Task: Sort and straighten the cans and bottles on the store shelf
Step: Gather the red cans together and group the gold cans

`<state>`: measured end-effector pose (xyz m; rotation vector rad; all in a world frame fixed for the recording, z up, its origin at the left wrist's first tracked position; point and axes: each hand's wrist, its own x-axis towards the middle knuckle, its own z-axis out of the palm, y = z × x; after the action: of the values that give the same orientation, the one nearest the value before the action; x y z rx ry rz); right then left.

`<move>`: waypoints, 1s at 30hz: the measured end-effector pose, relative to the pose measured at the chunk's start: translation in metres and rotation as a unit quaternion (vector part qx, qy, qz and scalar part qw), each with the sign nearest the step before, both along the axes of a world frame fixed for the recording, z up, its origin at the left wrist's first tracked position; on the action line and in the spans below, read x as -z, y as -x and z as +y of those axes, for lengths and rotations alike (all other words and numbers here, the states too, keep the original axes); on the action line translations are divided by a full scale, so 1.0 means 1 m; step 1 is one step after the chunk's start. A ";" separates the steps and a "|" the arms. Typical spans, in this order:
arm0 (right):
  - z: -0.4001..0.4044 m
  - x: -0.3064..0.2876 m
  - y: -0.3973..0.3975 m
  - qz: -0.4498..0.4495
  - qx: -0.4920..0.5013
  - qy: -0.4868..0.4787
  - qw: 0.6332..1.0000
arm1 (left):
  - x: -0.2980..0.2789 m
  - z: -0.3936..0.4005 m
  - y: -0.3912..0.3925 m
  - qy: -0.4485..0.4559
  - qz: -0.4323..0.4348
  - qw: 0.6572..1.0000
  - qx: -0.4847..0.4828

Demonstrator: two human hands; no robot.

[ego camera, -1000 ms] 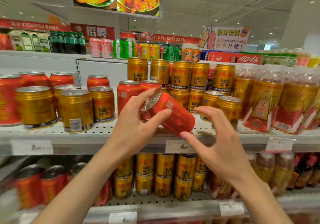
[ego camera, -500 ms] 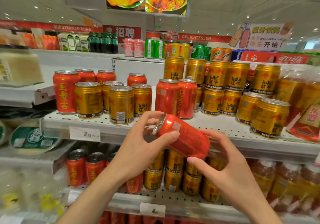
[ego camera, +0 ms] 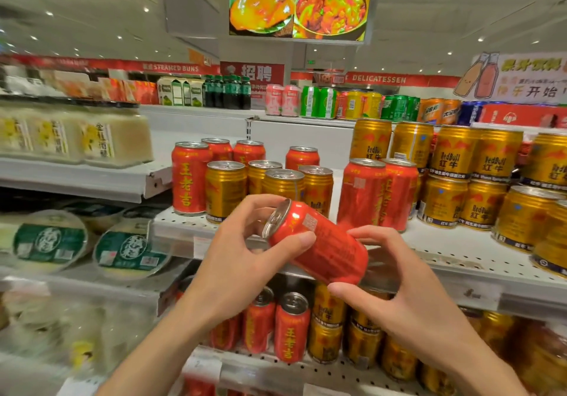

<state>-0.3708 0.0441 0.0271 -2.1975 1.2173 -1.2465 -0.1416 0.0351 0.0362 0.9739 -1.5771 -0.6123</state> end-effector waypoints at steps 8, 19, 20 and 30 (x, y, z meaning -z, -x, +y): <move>-0.021 -0.017 -0.088 0.054 0.013 0.051 0.997 | -0.027 -0.017 -0.090 0.042 -0.028 0.999 -0.013; -0.066 -0.075 -0.143 0.220 0.109 0.248 0.937 | -0.073 -0.027 -0.163 0.082 -0.209 0.966 -0.129; -0.073 -0.081 -0.150 0.254 0.110 0.228 0.933 | -0.075 -0.027 -0.165 0.088 -0.221 0.961 -0.138; -0.107 -0.113 -0.177 0.344 0.045 0.016 0.938 | -0.079 -0.029 -0.175 0.103 -0.290 0.935 -0.175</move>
<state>-0.1940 -0.0633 0.1402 -2.7355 1.5519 -0.5075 0.0334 0.0066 0.1152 1.3081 -1.8631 0.1108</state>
